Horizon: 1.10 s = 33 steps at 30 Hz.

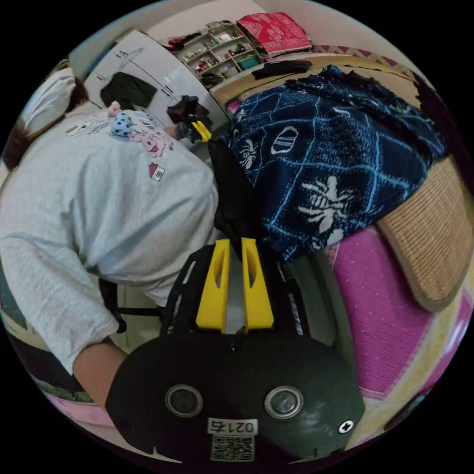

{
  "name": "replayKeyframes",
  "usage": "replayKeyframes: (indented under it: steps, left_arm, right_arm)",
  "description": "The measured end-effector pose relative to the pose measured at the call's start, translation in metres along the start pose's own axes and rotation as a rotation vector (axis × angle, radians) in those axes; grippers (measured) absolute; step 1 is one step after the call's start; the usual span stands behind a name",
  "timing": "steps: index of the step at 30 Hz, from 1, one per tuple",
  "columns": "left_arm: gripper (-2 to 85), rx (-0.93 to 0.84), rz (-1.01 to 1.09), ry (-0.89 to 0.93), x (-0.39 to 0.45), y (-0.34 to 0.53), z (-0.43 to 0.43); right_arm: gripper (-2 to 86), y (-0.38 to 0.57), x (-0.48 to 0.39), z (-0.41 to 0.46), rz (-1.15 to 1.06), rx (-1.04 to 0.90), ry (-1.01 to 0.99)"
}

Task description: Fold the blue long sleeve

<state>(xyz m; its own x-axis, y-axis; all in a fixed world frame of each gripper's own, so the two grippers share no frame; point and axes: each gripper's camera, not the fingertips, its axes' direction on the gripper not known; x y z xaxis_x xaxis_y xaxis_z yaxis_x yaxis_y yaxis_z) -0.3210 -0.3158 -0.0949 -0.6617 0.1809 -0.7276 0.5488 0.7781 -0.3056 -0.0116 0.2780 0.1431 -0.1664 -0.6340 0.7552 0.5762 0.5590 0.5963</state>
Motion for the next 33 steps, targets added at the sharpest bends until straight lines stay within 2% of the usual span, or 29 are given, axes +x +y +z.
replayKeyframes:
  steps: [4,9,12,16,26,31,33]
  left_arm:
    - [0.0,-0.074,0.039,-0.085,0.017,-0.014,-0.020]
    - [0.2,0.000,0.097,-0.237,0.040,-0.048,-0.039]
    - [-0.6,0.023,0.058,-0.365,0.043,-0.072,-0.038]
    - [-1.0,0.056,0.036,-0.452,0.037,-0.104,-0.030]
    - [-0.8,0.120,-0.031,-0.521,-0.025,-0.161,-0.019]
    - [-0.1,0.224,-0.182,-0.575,-0.085,-0.174,-0.043]
    - [1.0,0.265,-0.235,-0.588,-0.111,-0.180,-0.053]
  right_arm:
    - [12.9,-0.050,-0.029,-0.008,0.051,-0.042,0.227]
    - [13.2,-0.120,-0.078,0.011,0.041,-0.116,0.568]
    - [13.2,-0.151,-0.090,0.026,0.032,-0.140,0.677]
    - [13.1,-0.181,-0.093,0.039,0.007,-0.148,0.734]
    - [12.4,-0.266,-0.076,0.059,-0.080,-0.116,0.790]
    - [12.2,-0.285,0.001,0.037,0.030,0.000,0.762]
    - [12.3,-0.288,0.066,0.018,0.137,0.057,0.727]
